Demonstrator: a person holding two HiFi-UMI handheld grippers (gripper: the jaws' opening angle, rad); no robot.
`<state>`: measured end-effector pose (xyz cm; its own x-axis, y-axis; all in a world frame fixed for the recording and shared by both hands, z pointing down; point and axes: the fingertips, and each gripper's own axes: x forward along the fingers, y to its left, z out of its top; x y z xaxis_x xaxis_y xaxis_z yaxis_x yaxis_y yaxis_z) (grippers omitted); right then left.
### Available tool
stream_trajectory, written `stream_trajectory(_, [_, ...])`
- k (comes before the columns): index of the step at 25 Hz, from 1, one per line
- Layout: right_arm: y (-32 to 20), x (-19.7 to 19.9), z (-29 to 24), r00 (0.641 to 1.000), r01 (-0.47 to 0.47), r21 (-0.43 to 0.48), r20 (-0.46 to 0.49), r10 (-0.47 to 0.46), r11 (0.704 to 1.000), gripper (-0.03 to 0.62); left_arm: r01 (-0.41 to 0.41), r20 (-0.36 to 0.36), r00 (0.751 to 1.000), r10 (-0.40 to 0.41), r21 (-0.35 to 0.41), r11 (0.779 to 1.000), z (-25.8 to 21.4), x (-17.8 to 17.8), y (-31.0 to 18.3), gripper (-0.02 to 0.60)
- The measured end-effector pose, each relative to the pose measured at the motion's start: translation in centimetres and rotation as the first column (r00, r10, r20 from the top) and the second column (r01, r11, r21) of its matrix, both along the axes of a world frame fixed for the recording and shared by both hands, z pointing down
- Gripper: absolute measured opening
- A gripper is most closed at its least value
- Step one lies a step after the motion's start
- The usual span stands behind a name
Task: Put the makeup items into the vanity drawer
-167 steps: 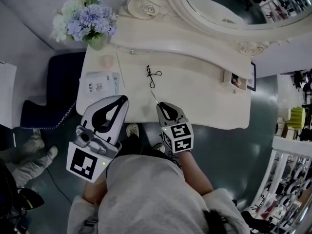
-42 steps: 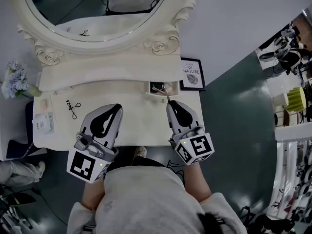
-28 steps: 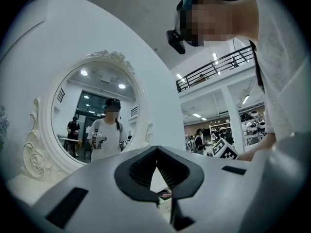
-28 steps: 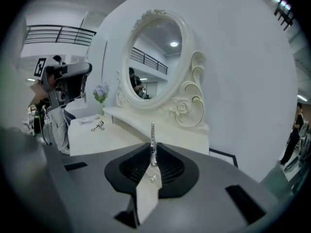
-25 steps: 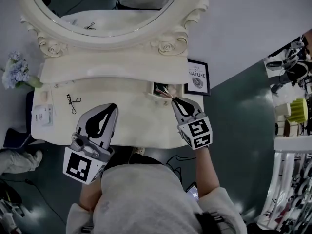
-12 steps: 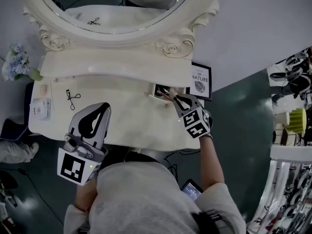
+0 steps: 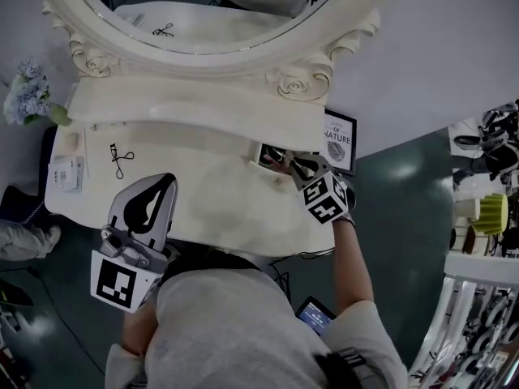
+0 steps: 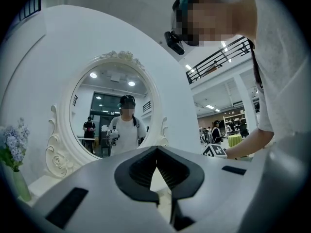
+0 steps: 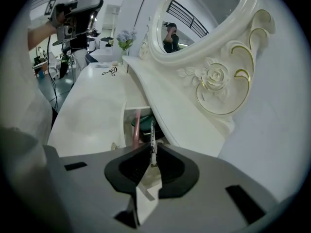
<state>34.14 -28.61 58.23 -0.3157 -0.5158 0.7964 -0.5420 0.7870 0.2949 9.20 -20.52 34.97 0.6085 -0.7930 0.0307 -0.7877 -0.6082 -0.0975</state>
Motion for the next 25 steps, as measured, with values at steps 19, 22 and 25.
stream_trajectory(19, [-0.4,-0.5,-0.6,0.988,-0.110,0.006,0.106,0.109,0.994,0.086,0.010,-0.003,1.000,-0.010,-0.003,1.000,-0.1,-1.3,0.0,0.014])
stream_trajectory(22, [0.1,-1.0,-1.4,0.977,-0.147,0.022,0.156,0.142,0.989,0.067,0.002,-0.001,1.000,-0.002,0.007,1.000,-0.5,-1.6,0.4,0.014])
stream_trajectory(25, [0.7,-1.6,-2.7,0.953,-0.205,0.039,0.237,0.190,0.978,0.035,-0.008,0.001,1.000,0.008,0.014,1.000,-0.8,-2.2,1.0,0.014])
